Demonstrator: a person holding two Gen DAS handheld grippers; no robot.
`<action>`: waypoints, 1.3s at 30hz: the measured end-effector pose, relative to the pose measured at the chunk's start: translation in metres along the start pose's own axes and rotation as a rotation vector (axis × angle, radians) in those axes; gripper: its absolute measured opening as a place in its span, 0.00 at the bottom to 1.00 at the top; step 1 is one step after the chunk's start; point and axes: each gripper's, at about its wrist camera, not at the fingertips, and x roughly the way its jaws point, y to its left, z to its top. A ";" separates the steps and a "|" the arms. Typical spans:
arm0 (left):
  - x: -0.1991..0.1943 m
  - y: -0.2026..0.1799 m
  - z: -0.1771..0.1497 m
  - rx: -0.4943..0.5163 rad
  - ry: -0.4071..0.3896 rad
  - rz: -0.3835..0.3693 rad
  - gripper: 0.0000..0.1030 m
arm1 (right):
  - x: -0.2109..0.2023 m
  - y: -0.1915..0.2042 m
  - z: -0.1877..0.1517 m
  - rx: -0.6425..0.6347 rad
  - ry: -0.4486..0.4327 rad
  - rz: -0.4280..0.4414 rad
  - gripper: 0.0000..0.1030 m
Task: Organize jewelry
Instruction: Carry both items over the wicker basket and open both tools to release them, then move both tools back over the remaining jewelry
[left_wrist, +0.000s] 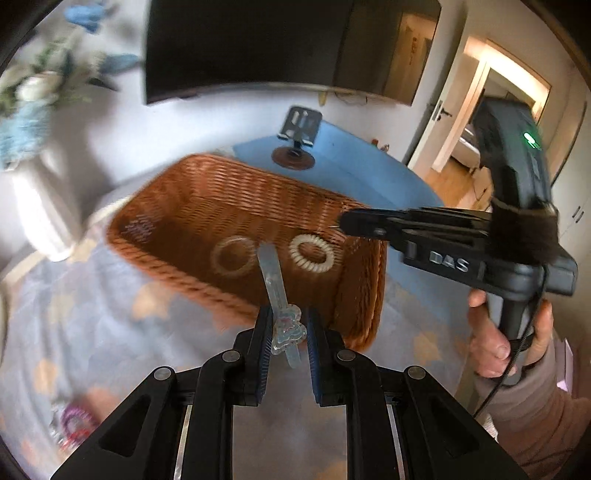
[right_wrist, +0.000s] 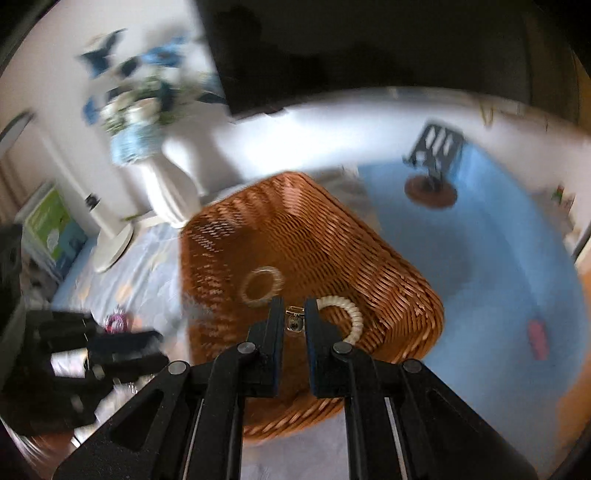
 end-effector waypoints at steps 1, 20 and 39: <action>0.012 -0.002 0.005 -0.004 0.014 -0.007 0.16 | 0.012 -0.009 0.004 0.031 0.028 0.015 0.11; 0.012 0.016 0.009 -0.086 -0.029 -0.071 0.30 | 0.036 -0.018 -0.001 0.066 0.117 -0.001 0.17; -0.206 0.146 -0.170 -0.375 -0.309 0.224 0.55 | -0.028 0.152 -0.086 -0.144 0.071 0.149 0.32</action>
